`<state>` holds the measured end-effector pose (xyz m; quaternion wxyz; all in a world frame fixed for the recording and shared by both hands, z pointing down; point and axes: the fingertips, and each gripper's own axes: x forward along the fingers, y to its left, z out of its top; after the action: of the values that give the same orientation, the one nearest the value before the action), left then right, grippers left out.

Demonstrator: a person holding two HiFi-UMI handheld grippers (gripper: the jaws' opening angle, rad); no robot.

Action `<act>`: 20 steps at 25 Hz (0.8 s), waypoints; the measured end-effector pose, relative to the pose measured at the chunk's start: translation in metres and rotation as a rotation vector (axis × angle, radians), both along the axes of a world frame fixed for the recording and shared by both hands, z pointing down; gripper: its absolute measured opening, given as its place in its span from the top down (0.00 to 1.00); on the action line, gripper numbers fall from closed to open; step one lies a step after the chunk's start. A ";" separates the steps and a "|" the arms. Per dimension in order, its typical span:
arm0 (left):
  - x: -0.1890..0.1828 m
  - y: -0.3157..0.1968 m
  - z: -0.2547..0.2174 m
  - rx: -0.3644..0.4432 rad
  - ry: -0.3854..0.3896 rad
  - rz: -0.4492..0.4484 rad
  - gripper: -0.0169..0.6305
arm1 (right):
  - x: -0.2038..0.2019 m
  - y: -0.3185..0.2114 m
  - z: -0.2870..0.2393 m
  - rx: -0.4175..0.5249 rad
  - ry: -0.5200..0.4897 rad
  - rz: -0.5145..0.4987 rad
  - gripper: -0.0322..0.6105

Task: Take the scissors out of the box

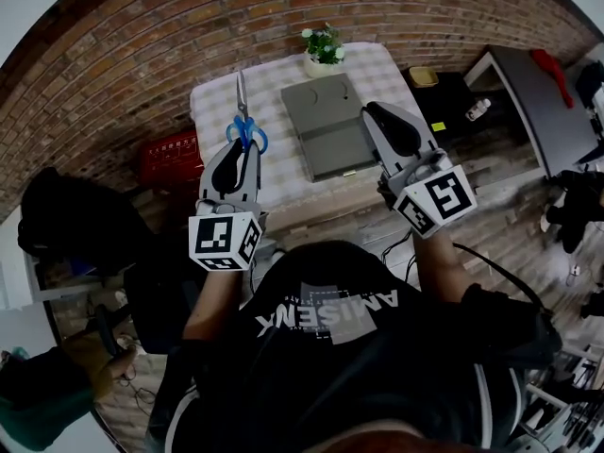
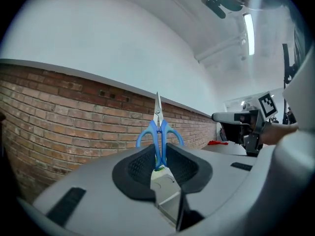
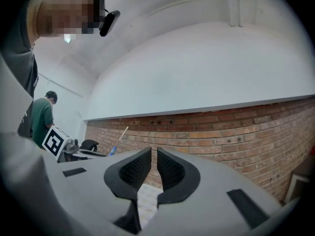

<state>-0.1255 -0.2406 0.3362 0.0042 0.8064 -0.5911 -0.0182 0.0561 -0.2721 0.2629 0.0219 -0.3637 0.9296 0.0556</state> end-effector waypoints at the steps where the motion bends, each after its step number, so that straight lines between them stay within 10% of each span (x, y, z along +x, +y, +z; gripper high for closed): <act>1: 0.002 -0.001 -0.002 0.010 0.001 -0.012 0.85 | 0.005 -0.002 0.000 -0.011 -0.014 0.004 0.85; 20: -0.006 -0.027 -0.024 0.066 0.011 -0.201 0.85 | 0.063 -0.044 0.028 -0.090 0.052 0.182 0.89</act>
<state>-0.1318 -0.2677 0.3121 -0.0209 0.7428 -0.6679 -0.0424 0.1189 -0.3161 0.2913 -0.0237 -0.4458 0.8945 0.0251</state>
